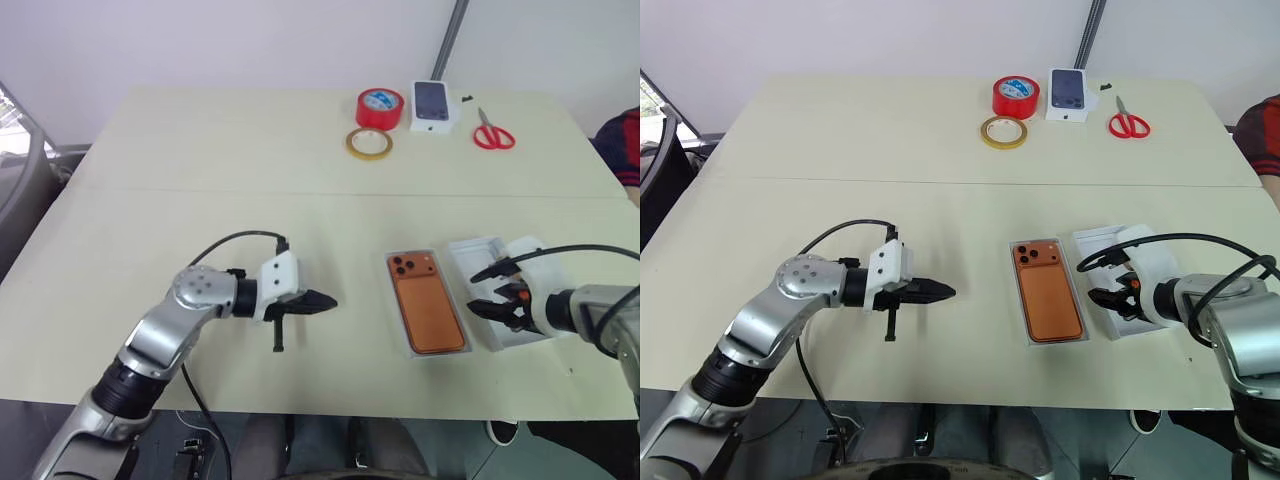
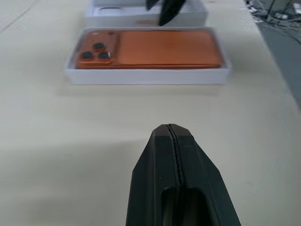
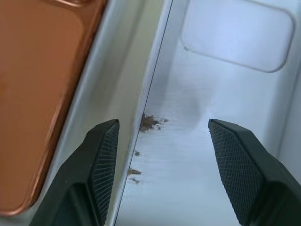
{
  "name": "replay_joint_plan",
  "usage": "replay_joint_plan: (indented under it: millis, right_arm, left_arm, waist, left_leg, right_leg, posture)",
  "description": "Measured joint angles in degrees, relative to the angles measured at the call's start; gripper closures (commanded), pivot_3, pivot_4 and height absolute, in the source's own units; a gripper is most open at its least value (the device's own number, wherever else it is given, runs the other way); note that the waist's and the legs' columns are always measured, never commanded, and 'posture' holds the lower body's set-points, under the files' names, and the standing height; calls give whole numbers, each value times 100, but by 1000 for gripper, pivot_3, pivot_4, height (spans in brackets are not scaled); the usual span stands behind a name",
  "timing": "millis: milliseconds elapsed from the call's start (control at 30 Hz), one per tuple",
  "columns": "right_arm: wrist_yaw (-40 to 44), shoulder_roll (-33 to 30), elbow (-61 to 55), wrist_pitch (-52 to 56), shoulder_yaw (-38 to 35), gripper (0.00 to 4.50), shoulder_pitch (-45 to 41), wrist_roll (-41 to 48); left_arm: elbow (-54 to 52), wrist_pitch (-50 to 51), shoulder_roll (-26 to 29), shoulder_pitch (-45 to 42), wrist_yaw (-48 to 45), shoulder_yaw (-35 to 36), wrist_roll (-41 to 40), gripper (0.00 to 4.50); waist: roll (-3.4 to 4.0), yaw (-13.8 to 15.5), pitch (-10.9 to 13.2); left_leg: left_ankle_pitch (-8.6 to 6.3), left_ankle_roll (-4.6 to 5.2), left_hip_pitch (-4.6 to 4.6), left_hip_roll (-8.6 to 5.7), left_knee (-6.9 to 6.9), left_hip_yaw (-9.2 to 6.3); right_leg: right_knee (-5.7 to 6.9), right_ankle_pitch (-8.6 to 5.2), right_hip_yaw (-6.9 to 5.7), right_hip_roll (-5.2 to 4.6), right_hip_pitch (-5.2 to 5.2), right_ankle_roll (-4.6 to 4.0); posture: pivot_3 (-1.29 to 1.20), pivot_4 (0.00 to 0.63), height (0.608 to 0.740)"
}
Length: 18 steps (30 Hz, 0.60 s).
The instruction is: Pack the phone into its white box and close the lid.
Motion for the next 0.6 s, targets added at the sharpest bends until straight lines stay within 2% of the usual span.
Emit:
replay_joint_plan:
  millis: [67, 133, 200, 300, 333, 500, 600]
  right_arm:
    - [-120, 92, 16, 23, 81, 1354, -67, 32]
    - [-251, 232, 65, 66, 106, 1894, -179, 39]
    - [-381, 302, 133, 110, 109, 2675, -252, 34]
    - [-522, 418, 180, 189, 109, 4327, -360, 44]
    - [-563, 436, 182, 238, 109, 4464, -390, 52]
    - [-596, 434, 188, 442, -19, 4464, -580, 209]
    - [-433, 590, 237, 606, -498, 4464, -1233, 554]
  left_arm:
    - [-32, -117, 17, 54, -53, 0, -1, 4500]
    - [-37, -176, 13, 55, -50, 0, 5, 4500]
    - [-37, -193, 3, 55, -30, -1, 9, 4500]
    - [-34, -194, -51, 55, 32, -1, 14, 4500]
    - [-33, -194, -77, 55, 63, -1, 12, 4500]
    - [-29, -165, -81, 108, 187, 103, -31, 4500]
    - [37, -62, -121, 171, 354, 333, -133, 4500]
  waist:
    - [1, 1, 1]
    - [1, -2, 1]
    - [1, -3, 1]
    - [1, -9, 0]
    - [1, -9, 0]
    - [3, -10, 1]
    - [12, -62, 6]
  left_leg:
    - [0, 1, 0, -1, 1, 1]
    - [-1, 2, -1, -1, 1, 1]
    - [-1, 3, -1, -1, 1, 1]
    - [-1, 3, -1, 0, 1, 0]
    - [-1, 3, -1, 0, 1, 0]
    - [-2, 3, -2, 0, 0, 1]
    - [-2, 3, -2, 2, 0, 5]
  right_leg:
    - [0, 0, 0, 0, 0, 0]
    - [0, 0, 0, 1, 0, 0]
    - [1, 0, 0, 3, -1, 0]
    - [2, 0, 1, 3, -2, 0]
    - [3, 0, 0, 3, -2, 0]
    - [5, 0, 1, 3, -6, 0]
    - [13, 0, 6, 6, -13, 0]
  posture:
    - [0, 150, 740]
    - [0, 150, 740]
    - [0, 150, 740]
    - [0, 150, 740]
    - [0, 150, 740]
    - [0, 150, 740]
    - [0, 150, 740]
